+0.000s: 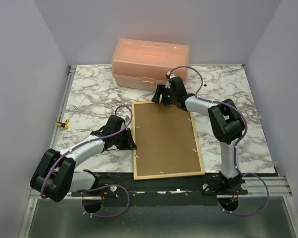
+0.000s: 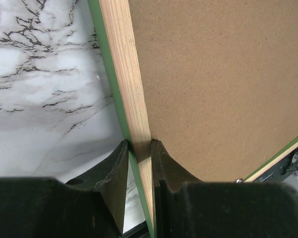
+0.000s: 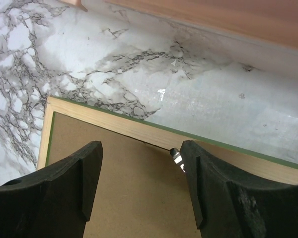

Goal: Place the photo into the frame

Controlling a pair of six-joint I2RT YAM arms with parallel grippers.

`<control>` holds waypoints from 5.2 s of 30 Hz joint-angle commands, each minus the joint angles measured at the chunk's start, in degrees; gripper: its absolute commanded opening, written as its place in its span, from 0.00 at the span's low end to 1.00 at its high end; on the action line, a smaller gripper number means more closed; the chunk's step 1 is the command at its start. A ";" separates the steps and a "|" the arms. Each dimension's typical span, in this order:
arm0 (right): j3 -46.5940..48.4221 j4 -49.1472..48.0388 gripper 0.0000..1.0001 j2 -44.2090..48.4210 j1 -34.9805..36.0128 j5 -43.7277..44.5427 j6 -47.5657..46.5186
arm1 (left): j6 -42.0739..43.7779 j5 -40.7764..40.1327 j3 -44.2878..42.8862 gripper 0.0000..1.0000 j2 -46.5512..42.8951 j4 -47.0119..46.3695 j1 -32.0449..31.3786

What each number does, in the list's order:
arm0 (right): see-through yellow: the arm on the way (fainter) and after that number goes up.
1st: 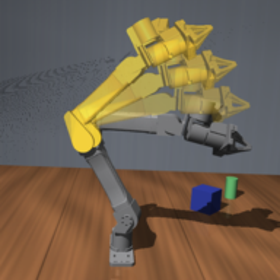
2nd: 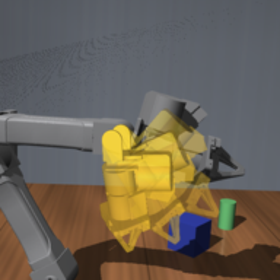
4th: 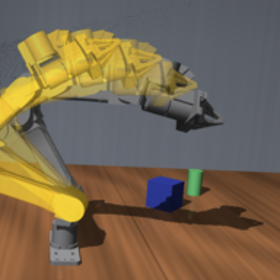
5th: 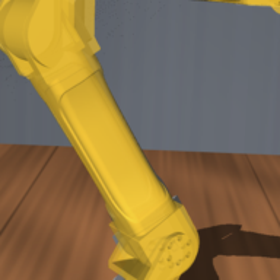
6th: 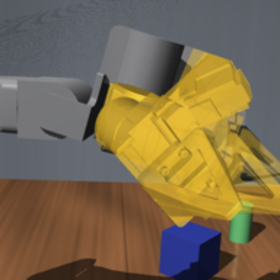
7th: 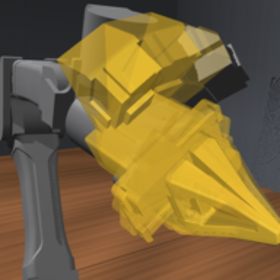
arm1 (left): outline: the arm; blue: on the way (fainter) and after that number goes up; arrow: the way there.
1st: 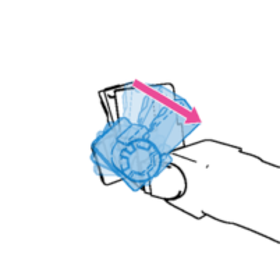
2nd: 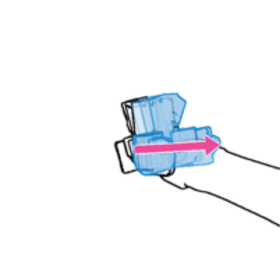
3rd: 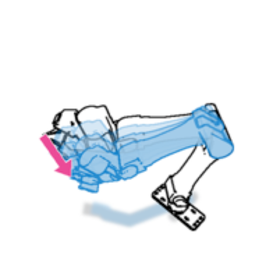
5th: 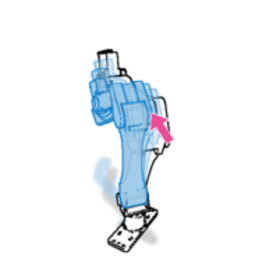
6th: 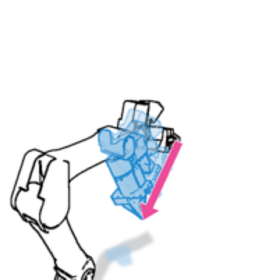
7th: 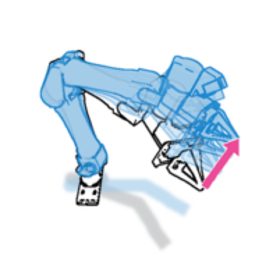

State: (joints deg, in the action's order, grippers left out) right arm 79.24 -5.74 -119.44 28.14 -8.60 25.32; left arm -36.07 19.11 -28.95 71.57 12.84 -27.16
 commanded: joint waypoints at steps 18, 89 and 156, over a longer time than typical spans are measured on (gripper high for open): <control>-1.46 5.17 0.60 -0.79 0.98 -3.83 -1.64 | 2.83 -0.81 -0.05 0.00 1.57 3.12 -0.88; -12.51 24.83 0.62 12.30 43.07 21.04 4.07 | -3.74 -4.09 0.66 0.12 0.32 2.33 1.14; -42.97 33.49 0.97 43.79 3.39 15.50 15.77 | -4.92 -5.08 -6.64 0.65 2.83 4.76 -2.72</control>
State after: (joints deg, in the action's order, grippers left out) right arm 35.31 26.41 -70.46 32.08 11.94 41.01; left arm -40.38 16.32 -33.63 72.42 16.97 -29.41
